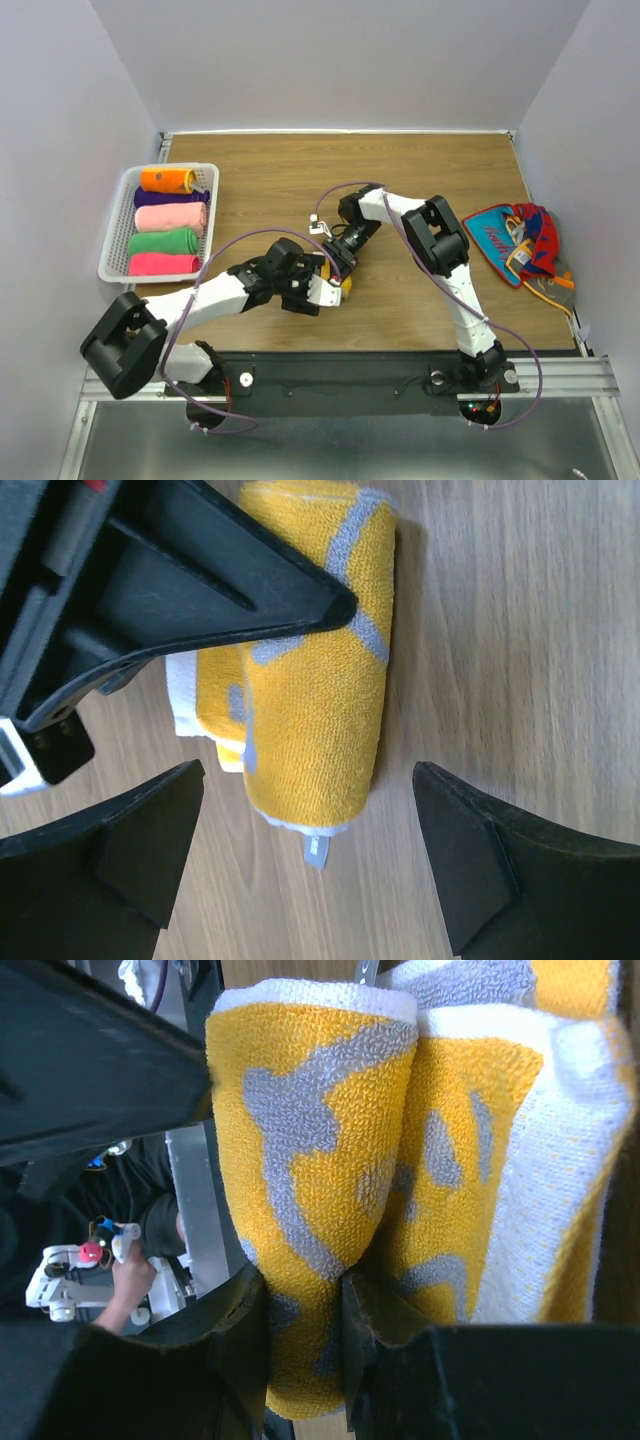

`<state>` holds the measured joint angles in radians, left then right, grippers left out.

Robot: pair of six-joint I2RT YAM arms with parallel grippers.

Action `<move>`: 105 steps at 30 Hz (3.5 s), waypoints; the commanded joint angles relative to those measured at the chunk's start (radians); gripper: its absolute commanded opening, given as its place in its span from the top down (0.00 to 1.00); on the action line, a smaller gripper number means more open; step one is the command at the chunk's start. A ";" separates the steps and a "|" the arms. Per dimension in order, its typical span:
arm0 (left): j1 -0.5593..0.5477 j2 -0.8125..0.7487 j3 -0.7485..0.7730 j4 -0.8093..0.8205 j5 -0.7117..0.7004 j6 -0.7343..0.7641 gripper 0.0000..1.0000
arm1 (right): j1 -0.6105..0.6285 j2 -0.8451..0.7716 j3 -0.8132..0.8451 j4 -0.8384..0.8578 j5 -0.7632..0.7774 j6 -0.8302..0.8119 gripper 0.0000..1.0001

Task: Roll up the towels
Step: Roll the towel

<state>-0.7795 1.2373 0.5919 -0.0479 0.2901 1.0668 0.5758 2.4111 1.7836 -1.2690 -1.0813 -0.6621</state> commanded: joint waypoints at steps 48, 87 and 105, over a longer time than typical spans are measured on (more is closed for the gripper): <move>0.167 0.859 0.816 -0.829 0.352 -0.067 0.62 | -0.430 -0.641 0.163 0.201 0.261 0.111 0.04; 0.290 1.188 1.137 -1.067 0.399 0.051 0.51 | 0.349 -0.715 -0.747 1.085 1.005 -0.074 0.08; 0.416 1.056 1.184 -1.067 0.436 0.028 0.37 | 0.294 -0.656 -0.762 0.943 0.871 -0.088 0.99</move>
<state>-0.4522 2.3322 1.7599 -1.2613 0.9493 1.0451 0.8906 1.7191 1.0088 -0.2016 -0.1192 -0.7521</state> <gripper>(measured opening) 0.614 0.182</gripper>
